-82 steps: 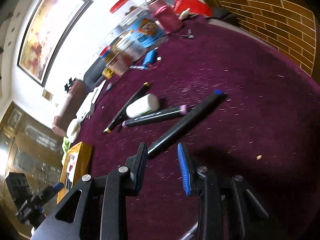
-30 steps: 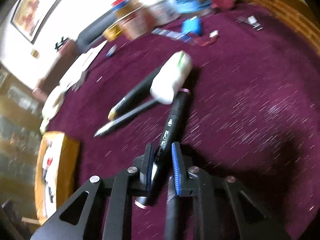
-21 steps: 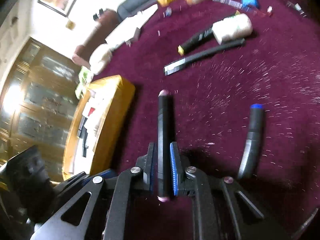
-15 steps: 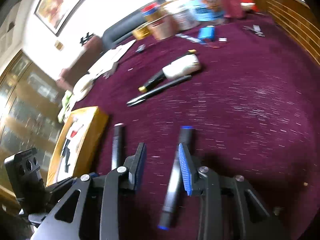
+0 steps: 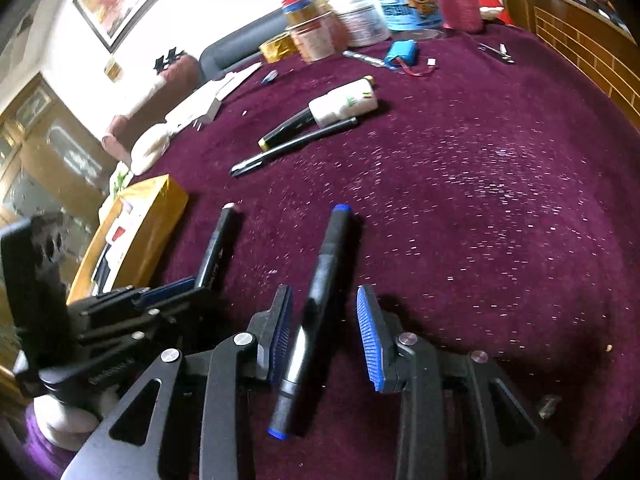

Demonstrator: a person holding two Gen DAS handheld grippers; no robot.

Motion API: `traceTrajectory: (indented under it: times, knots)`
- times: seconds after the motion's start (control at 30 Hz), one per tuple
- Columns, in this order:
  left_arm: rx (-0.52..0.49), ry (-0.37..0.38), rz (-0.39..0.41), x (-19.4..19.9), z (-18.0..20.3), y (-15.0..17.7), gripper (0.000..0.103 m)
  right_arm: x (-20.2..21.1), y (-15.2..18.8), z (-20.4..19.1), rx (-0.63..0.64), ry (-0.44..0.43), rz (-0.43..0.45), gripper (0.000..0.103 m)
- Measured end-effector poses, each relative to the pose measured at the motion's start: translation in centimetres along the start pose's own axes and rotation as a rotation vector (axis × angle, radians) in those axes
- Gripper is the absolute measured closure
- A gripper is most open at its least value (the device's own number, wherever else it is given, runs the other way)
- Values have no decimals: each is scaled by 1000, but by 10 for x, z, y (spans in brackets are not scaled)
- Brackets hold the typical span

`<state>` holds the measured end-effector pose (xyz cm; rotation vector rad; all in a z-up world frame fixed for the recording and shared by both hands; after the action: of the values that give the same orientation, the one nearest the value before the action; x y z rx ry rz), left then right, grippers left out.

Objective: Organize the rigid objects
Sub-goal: 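Grasp the pink-capped black marker with the left tool while the right tool holds its marker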

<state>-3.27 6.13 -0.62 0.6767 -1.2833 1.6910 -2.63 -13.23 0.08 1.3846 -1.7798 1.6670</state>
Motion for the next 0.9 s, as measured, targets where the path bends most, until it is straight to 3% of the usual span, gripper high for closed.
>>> traceTrajectory:
  times: [0.1,0.23,0.3,0.33,0.4,0.47,0.57,0.7,0.9]
  knots:
    - [24,0,-6,2,-5,1,86,-7,0,-6,10,7,-3,73]
    - [21,-30,17,-5,5,-4,65,-11,0,-15,44,66,0,73]
    - [-7,-30,51,-9,12,-5,65,-14,0,-21,76,108,1,73]
    - [-23,-29,71,-10,14,-5,66,-16,0,-28,120,156,-6,73]
    - [-65,-52,93,-13,20,-4,90,-21,1,-40,189,234,-25,75]
    - [-59,-41,93,-12,18,-5,90,-21,2,-42,200,270,-29,88]
    - [-9,44,60,-5,7,-3,91,-14,1,-32,125,189,-21,90]
    - [2,94,88,17,2,7,91,1,3,-30,65,137,25,90]
    - [69,230,157,59,-11,10,91,32,-5,-57,49,-5,122,90]
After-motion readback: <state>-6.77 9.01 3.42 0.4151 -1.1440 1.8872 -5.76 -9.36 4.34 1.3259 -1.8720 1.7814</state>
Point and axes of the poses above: each gripper's, at about its wrist camera, not at the fingertips, and x roughly against the way its jaws point, z to its right, y to its underside, the point moved 2 cm from there along -x, roughly the way its jaws point, and after that the axes turned 12 degrees about x, right-handed, at the moved point
